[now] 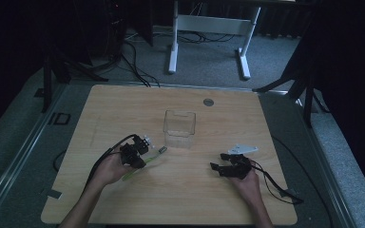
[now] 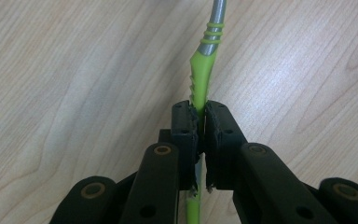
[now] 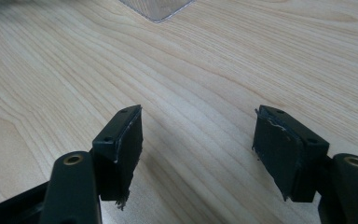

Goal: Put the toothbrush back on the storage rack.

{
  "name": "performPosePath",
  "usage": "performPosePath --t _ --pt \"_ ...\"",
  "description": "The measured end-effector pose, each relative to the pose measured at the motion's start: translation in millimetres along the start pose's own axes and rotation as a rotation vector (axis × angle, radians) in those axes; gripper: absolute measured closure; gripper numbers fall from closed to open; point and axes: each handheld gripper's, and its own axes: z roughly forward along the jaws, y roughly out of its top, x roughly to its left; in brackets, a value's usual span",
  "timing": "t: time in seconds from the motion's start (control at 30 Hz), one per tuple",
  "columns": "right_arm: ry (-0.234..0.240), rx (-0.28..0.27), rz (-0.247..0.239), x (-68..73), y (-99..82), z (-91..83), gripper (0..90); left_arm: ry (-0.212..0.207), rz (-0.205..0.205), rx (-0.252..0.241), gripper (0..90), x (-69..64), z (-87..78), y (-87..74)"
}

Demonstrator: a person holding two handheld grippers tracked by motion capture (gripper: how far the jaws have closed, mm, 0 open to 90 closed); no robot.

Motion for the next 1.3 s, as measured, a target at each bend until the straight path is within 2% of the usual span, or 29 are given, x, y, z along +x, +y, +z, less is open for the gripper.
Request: performPosePath --t 0.2,0.7,1.03,1.3 --pt "0.000 0.000 0.000 0.0 0.0 0.0 32.6 -0.007 -0.012 -0.022 82.7 1.6 -3.5 -0.4" --pt "0.000 0.000 0.000 0.0 0.0 0.0 32.6 0.003 -0.038 -0.074 82.7 5.2 -16.1 -2.1" --pt "0.000 0.000 0.001 0.0 0.0 0.0 32.6 0.003 -0.069 -0.131 82.7 10.5 -26.8 -6.1" --pt "0.000 0.000 0.001 0.1 0.0 0.0 32.6 0.005 -0.078 -0.150 82.7 12.4 -30.4 -7.9"
